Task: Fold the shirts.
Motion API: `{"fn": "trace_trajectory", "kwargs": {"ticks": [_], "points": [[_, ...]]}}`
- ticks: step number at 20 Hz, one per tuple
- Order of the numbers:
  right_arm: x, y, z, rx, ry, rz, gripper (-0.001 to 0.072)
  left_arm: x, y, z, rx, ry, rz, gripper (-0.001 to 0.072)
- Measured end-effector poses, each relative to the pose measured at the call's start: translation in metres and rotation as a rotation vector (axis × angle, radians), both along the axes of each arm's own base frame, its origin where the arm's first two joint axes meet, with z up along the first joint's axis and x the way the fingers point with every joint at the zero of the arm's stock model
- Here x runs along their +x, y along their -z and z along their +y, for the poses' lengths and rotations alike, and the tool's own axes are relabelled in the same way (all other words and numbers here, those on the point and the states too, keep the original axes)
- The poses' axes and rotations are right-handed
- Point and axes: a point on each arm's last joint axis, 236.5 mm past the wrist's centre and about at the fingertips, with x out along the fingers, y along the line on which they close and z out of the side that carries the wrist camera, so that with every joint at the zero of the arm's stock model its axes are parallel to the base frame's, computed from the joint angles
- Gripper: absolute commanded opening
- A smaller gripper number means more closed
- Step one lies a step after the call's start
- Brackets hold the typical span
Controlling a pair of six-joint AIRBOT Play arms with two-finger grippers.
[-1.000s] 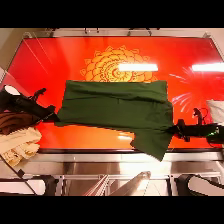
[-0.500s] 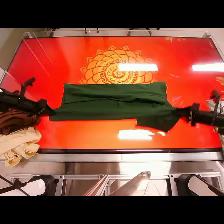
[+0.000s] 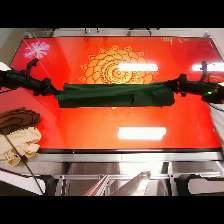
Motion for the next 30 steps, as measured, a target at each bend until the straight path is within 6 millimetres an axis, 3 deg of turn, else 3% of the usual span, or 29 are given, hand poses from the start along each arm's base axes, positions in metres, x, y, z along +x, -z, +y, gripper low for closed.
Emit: {"fn": "trace_trajectory", "kwargs": {"ticks": [1,2,3,4,5,6,7,9,11,12,14,18,19,20,21,26,30], "points": [[0.01,0.013,0.0,-0.004,0.002,0.014,0.0231,0.01,0.008,0.0,-0.001,-0.003,0.009,0.0412],[0.017,0.023,-0.001,-0.008,0.006,0.024,0.037,0.019,0.016,0.001,-0.002,-0.006,0.013,0.0624],[0.022,0.033,-0.003,-0.009,0.008,0.033,0.0389,0.027,0.021,0.002,-0.004,-0.01,0.02,0.071],[0.025,0.038,-0.007,-0.011,0.01,0.035,0.0391,0.033,0.024,0.003,-0.007,-0.007,0.025,0.0707],[0.027,0.041,-0.014,-0.017,0.01,0.028,0.0449,0.038,0.024,0.005,-0.01,-0.001,0.025,0.0706],[0.027,0.041,-0.024,-0.027,0.008,0.018,0.0581,0.041,0.021,0.008,-0.015,0.003,0.029,0.0706],[0.026,0.04,-0.037,-0.044,0.0,0.009,0.0618,0.042,0.017,0.012,-0.019,0.004,0.035,0.07],[0.018,0.044,-0.064,-0.091,-0.013,0.026,0.0635,0.039,0.002,0.02,-0.027,0.008,0.057,0.0467],[0.006,0.058,-0.085,-0.135,-0.019,0.089,0.0645,0.034,-0.015,0.023,-0.027,0.008,0.058,0.0332],[-0.002,0.066,-0.089,-0.143,-0.032,0.126,0.0645,0.032,-0.025,0.022,-0.025,0.007,0.049,0.0038],[-0.012,0.08,-0.086,-0.133,-0.066,0.182,0.0645,0.025,-0.041,0.015,-0.018,0.012,0.031,0.0],[-0.016,0.091,-0.037,-0.037,-0.165,0.227,0.0608,0.009,-0.068,-0.016,-0.002,0.055,-0.034,0.0002],[-0.014,0.093,-0.025,-0.025,-0.188,0.224,0.0399,0.005,-0.071,-0.027,0.001,0.067,-0.047,0.0003],[-0.014,0.097,-0.015,-0.026,-0.212,0.227,0.0125,0.0,-0.074,-0.041,0.003,0.084,-0.059,0.0003],[-0.013,0.099,-0.004,-0.018,-0.235,0.227,0.004,-0.004,-0.075,-0.055,0.004,0.101,-0.071,0.0004],[0.001,0.066,0.019,0.043,-0.282,0.16,0.0022,-0.014,-0.055,-0.148,0.009,0.215,-0.128,0.0003],[-0.012,0.023,0.025,0.095,-0.351,0.137,0.0022,0.001,-0.015,-0.229,0.011,0.287,-0.157,0.0002]]}}
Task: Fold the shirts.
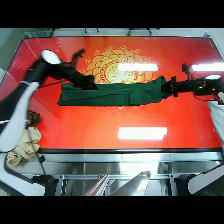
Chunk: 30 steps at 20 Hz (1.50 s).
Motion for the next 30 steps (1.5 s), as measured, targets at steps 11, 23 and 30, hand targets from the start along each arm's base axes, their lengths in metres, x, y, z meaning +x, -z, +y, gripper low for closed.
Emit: {"fn": "trace_trajectory", "kwargs": {"ticks": [11,23,30], "points": [[-0.042,-0.122,0.012,0.004,-0.118,-0.175,0.0021,-0.007,0.09,-0.122,0.006,0.095,0.116,0.0003],[-0.047,-0.158,0.093,-0.047,-0.189,-0.275,0.0021,0.016,-0.128,-0.089,-0.505,0.059,-0.006,0.0002],[-0.038,-0.073,0.294,-0.187,-0.309,-0.379,0.0021,-0.007,-0.214,0.026,-0.571,-0.006,-0.134,0.0003]]}}
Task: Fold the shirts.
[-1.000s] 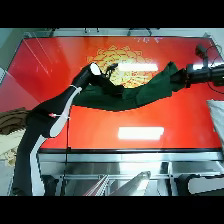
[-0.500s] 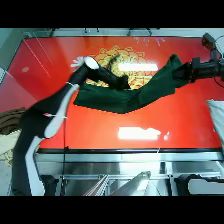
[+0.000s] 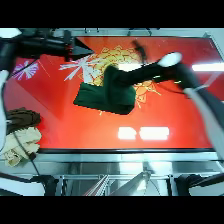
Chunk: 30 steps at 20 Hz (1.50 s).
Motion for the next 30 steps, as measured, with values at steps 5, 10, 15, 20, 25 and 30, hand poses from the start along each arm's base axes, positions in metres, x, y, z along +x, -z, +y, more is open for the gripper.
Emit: {"fn": "trace_trajectory", "kwargs": {"ticks": [5,10,15,20,25,30], "points": [[-0.001,0.038,0.107,0.019,-0.097,-0.028,0.0355,-0.043,0.021,0.011,0.0,0.016,0.053,0.0003],[-0.007,0.038,0.096,0.011,-0.145,0.093,0.002,-0.076,0.043,0.015,-0.027,0.03,0.092,0.0003],[-0.016,0.009,0.014,-0.12,-0.172,0.183,0.0019,-0.089,0.048,0.032,-0.072,-0.012,0.088,0.0003],[-0.029,-0.015,-0.081,-0.205,-0.044,0.226,0.0236,-0.099,0.051,0.069,-0.088,-0.113,0.075,0.0003],[-0.028,0.036,-0.126,-0.238,0.157,0.263,0.0701,-0.103,0.059,0.103,-0.095,-0.238,0.075,0.0004],[-0.013,0.1,-0.113,-0.158,0.286,0.409,0.0701,-0.105,0.062,0.113,-0.095,-0.273,0.069,0.0004]]}}
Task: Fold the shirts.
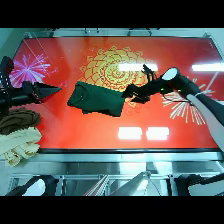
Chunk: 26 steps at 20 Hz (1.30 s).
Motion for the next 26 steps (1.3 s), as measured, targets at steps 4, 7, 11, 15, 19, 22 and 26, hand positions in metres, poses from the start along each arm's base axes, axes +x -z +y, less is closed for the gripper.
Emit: {"fn": "trace_trajectory", "kwargs": {"ticks": [4,7,11,15,19,22,26], "points": [[0.004,0.038,0.023,0.097,0.081,0.11,0.0699,-0.001,0.0,0.001,0.004,0.001,-0.012,0.0004],[0.006,0.045,0.048,0.193,0.105,0.139,0.0411,-0.001,0.0,0.002,0.005,0.001,-0.018,0.0005],[0.02,0.026,0.07,0.326,0.116,0.091,0.0019,-0.002,0.0,0.001,0.006,0.003,-0.02,0.0004],[0.039,-0.038,0.057,0.433,0.116,-0.015,0.0019,-0.002,0.001,0.001,0.007,0.003,-0.02,0.0004],[0.066,-0.128,-0.044,0.393,0.219,-0.187,0.0019,-0.002,0.001,0.001,0.007,0.004,-0.02,0.0004],[0.06,-0.183,-0.172,0.237,0.405,-0.289,0.0019,-0.002,0.001,0.001,0.008,0.005,-0.02,0.0004],[-0.002,-0.216,-0.339,0.019,0.714,-0.303,0.0019,-0.002,0.001,0.001,0.013,0.007,-0.025,0.0004]]}}
